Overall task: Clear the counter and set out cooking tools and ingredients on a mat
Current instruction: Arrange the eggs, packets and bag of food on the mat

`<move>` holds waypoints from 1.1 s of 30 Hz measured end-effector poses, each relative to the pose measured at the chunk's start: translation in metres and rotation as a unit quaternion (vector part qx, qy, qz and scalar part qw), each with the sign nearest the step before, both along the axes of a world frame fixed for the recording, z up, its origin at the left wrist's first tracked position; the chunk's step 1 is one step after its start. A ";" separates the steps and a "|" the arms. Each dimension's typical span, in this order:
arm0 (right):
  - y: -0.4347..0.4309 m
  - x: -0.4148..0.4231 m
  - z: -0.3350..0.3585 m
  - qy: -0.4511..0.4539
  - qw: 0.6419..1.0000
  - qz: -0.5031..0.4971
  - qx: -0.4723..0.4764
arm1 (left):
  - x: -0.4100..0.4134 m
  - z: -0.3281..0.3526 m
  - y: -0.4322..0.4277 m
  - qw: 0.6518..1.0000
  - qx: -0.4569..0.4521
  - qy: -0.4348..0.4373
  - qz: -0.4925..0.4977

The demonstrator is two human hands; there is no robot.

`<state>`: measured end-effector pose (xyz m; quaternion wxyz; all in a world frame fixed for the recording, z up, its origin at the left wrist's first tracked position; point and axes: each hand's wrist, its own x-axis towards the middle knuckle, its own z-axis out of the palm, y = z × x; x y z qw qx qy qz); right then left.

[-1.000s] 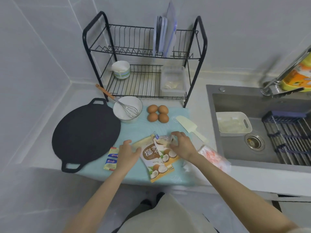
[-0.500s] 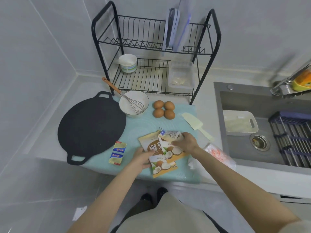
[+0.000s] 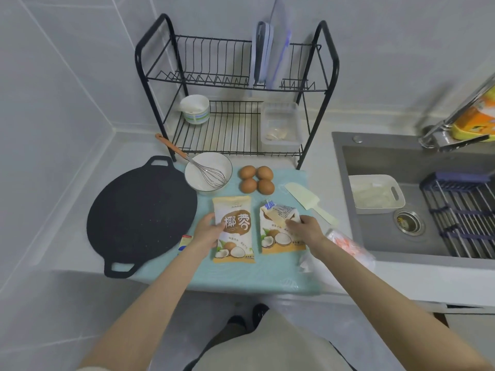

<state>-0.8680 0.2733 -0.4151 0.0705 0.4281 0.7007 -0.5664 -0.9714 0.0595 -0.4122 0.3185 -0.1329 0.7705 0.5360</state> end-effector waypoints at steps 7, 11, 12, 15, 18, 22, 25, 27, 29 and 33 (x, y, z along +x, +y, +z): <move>-0.009 0.005 -0.008 -0.037 0.999 0.018 0.027 | 0.003 -0.001 0.003 0.934 -0.199 0.228 -0.188; -0.010 0.006 -0.009 -0.035 0.999 0.005 0.007 | 0.018 -0.003 0.006 0.831 -0.267 0.355 -0.336; -0.010 0.006 -0.012 -0.034 0.999 -0.003 -0.010 | 0.018 -0.003 0.009 0.807 -0.270 0.369 -0.374; -0.017 0.004 -0.015 -0.025 0.999 -0.005 -0.021 | 0.017 -0.010 0.016 0.776 -0.289 0.346 -0.441; -0.027 0.007 -0.011 0.008 0.995 0.036 0.090 | 0.018 -0.020 0.016 0.750 -0.325 0.327 -0.475; -0.036 0.016 -0.008 0.037 0.904 0.230 0.357 | 0.020 -0.027 0.015 0.736 -0.341 0.331 -0.482; -0.038 0.020 -0.013 0.008 0.873 0.292 0.390 | 0.020 -0.029 0.016 0.732 -0.341 0.331 -0.489; -0.039 0.022 -0.015 0.000 0.880 0.300 0.367 | 0.019 -0.030 0.015 0.730 -0.339 0.329 -0.494; -0.039 0.022 -0.017 -0.008 0.881 0.315 0.353 | 0.018 -0.029 0.014 0.732 -0.332 0.323 -0.500; -0.030 0.017 -0.008 -0.003 0.910 0.287 0.299 | 0.016 -0.022 0.016 0.749 -0.304 0.306 -0.502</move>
